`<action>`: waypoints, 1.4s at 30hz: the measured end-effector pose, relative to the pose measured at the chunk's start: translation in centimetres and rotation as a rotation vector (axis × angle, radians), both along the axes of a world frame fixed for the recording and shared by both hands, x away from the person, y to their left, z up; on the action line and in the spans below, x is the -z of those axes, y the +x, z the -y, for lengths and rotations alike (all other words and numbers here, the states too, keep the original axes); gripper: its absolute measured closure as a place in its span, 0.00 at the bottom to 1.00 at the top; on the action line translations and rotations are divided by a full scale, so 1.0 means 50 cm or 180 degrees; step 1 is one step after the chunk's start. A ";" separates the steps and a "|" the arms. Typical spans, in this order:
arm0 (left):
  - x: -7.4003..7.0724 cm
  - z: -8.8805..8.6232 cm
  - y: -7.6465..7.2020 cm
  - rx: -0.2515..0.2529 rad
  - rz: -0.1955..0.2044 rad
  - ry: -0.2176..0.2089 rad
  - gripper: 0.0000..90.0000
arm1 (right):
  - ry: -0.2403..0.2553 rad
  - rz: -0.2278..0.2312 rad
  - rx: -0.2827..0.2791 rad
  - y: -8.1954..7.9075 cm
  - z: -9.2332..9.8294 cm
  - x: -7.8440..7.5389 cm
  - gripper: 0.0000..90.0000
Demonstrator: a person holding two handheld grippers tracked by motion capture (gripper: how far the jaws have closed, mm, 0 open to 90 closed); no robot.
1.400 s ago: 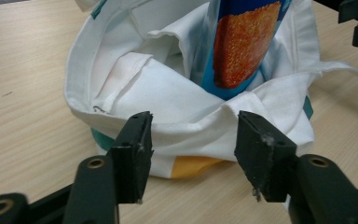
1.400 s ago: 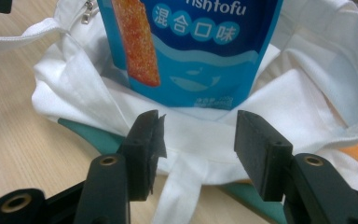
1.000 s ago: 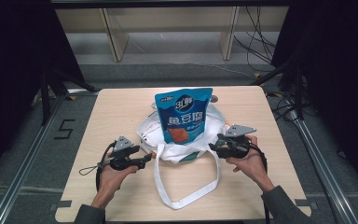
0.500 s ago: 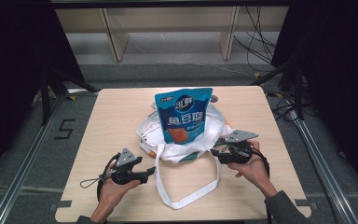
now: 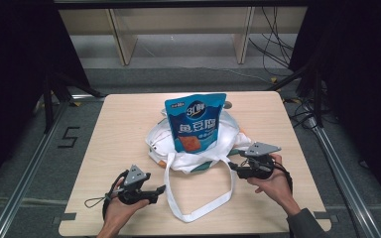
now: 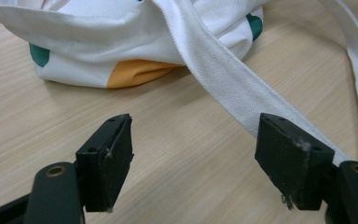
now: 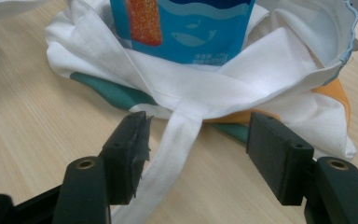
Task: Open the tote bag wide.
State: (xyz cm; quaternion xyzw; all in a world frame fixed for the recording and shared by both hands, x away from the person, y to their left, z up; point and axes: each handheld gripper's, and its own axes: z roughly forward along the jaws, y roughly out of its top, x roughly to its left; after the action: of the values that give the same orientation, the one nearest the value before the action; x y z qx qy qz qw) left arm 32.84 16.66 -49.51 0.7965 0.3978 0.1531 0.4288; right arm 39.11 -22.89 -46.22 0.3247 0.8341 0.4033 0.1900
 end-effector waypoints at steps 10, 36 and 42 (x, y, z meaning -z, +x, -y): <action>-0.001 -0.006 -0.022 -0.0096 0.0089 -0.0104 0.24 | 0.0042 0.0053 -0.0035 -0.038 0.005 0.003 0.42; 0.004 -0.006 -0.069 -0.0117 -0.0089 -0.0290 0.19 | 0.0009 -0.0049 -0.0047 -0.089 0.031 0.025 0.40; 0.003 -0.004 -0.080 -0.0106 -0.0079 -0.0260 0.19 | -0.0025 -0.0065 -0.0095 -0.108 0.033 0.032 0.38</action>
State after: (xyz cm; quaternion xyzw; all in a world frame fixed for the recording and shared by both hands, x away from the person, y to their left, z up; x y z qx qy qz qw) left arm 28.82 16.85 -49.66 0.7734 0.4223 0.1340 0.4534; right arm 33.72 -24.52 -47.81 0.3156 0.8424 0.3995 0.1767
